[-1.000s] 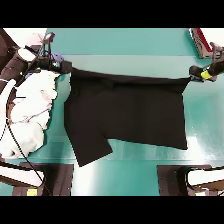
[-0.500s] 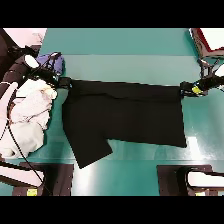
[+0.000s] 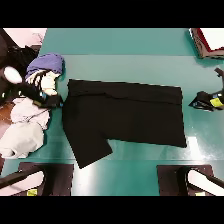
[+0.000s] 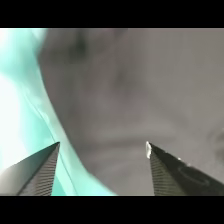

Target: Fold the shirts.

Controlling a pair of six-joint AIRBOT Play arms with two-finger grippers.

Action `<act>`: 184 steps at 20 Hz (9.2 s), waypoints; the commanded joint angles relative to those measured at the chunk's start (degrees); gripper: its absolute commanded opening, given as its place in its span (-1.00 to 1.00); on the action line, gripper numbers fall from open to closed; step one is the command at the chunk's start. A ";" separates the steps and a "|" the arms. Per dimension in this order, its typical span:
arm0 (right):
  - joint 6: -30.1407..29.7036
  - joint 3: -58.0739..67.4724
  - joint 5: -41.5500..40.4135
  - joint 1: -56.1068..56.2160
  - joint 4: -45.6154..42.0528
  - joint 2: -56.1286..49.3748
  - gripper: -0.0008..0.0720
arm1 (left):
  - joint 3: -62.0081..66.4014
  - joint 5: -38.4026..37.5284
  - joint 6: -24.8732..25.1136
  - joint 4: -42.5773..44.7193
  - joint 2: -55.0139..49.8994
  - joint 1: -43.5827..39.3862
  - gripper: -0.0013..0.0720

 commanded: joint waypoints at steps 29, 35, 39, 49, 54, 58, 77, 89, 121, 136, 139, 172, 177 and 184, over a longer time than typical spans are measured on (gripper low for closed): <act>-4.83 -20.92 6.97 -19.91 -5.11 7.74 -0.02 | -32.37 10.23 6.25 -18.91 19.28 0.37 -0.89; -6.32 -33.14 0.35 -23.43 -1.33 7.74 -0.02 | -31.91 10.71 7.61 -23.06 19.28 0.35 -0.89; -6.29 -33.97 -0.87 -23.41 0.72 7.74 -0.02 | -31.91 10.69 7.72 -23.28 19.28 0.35 -0.89; -6.25 -33.99 -1.18 -23.26 0.92 7.72 -0.14 | -31.91 10.71 7.69 -23.28 19.28 0.37 -0.89; -6.62 -33.97 -0.50 -17.90 0.79 5.33 -0.74 | -31.91 10.67 7.72 -23.08 19.28 0.37 -0.89; -5.73 -29.73 0.70 -10.14 -3.82 6.29 -0.93 | -29.42 6.69 7.61 -18.86 19.45 0.37 -0.90; -1.46 -0.74 2.89 -1.66 -16.17 11.04 -0.93 | -8.13 8.55 -2.29 -12.26 22.62 -10.58 -0.89; -0.37 15.69 -3.80 1.49 -5.27 -17.97 -0.92 | 11.41 26.64 0.11 -13.35 -13.60 -10.58 -0.88; -20.22 3.43 -2.43 -9.81 16.00 -26.51 -0.92 | 19.34 22.32 -2.49 -13.79 -15.58 -27.85 -0.89; -3.91 38.18 5.33 18.36 18.75 -16.20 -0.93 | 40.17 23.10 -2.49 -24.20 -43.04 -37.29 -0.89; -3.48 45.07 5.38 25.62 18.64 -19.71 -0.93 | 40.17 23.52 -2.40 -24.50 -43.32 -37.29 -0.89; -10.88 52.59 -19.89 64.94 18.05 -44.30 0.73 | 41.88 1.97 -3.30 3.08 -8.20 -1.81 -0.89; -3.96 52.50 5.51 50.66 9.51 -40.79 0.53 | 41.72 -0.35 -3.30 1.62 -8.24 -1.84 -0.89; -0.52 38.60 7.32 32.70 9.42 -35.39 0.53 | 41.70 -1.90 -2.84 0.11 -8.24 -1.84 -0.89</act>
